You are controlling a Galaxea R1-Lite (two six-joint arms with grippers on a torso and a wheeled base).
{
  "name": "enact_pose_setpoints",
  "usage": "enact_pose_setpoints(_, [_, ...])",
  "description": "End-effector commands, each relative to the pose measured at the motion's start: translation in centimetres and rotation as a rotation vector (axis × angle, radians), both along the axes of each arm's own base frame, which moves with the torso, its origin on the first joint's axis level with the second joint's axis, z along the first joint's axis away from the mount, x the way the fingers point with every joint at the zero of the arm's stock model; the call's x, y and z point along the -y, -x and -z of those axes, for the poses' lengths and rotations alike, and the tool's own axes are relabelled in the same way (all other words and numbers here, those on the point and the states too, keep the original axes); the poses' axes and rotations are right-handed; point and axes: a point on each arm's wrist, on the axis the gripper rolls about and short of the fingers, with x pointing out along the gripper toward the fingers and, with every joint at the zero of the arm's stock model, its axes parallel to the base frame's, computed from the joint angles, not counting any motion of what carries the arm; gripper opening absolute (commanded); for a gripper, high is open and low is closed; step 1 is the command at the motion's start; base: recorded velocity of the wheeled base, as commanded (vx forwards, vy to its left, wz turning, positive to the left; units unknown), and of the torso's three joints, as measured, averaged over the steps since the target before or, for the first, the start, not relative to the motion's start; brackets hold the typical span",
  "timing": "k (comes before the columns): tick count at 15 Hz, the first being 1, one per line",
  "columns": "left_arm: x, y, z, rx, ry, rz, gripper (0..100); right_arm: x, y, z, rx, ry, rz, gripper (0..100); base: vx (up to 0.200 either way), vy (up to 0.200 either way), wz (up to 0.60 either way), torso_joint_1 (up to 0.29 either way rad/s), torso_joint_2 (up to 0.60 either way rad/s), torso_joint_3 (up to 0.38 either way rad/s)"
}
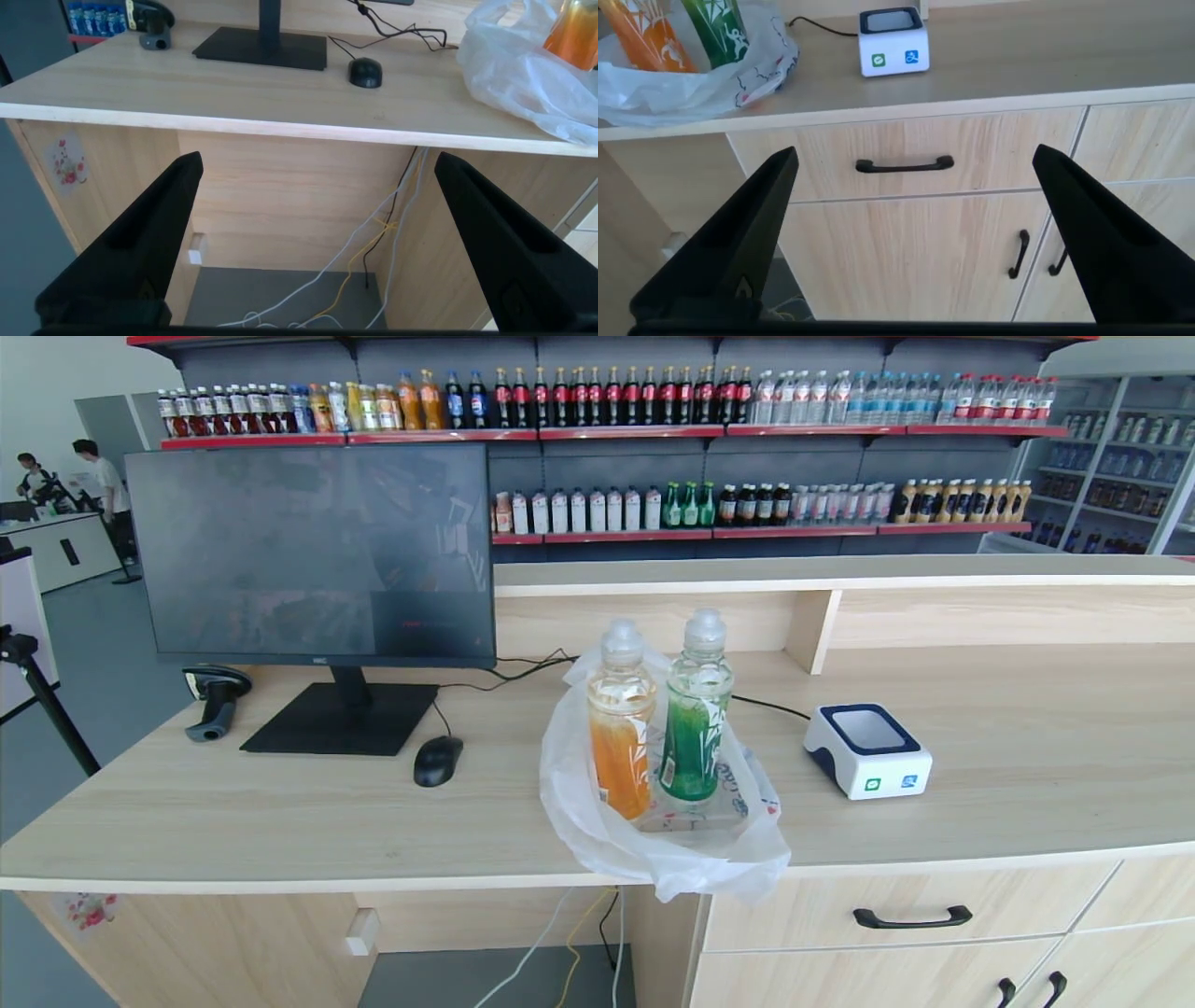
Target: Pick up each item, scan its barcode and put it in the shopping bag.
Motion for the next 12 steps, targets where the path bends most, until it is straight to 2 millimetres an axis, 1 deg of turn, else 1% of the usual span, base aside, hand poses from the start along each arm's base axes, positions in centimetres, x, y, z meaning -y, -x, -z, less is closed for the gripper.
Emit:
enact_pose_setpoints(1, [0.00,0.00,0.00,0.001,0.002,-0.001,100,0.00,-0.01,-0.01,-0.001,0.000,0.000,100,0.000,0.000,0.00,0.000,0.00,0.000])
enact_pose_setpoints(8, [0.00,0.00,0.00,0.001,-0.001,0.001,100,0.00,-0.01,-0.01,-0.001,0.002,0.000,100,-0.200,0.000,0.00,0.004,0.00,0.002])
enact_pose_setpoints(12, [0.00,0.00,0.00,0.001,-0.001,-0.001,100,0.00,-0.01,-0.01,-0.001,0.003,0.000,100,0.000,0.000,0.00,0.000,0.00,0.000])
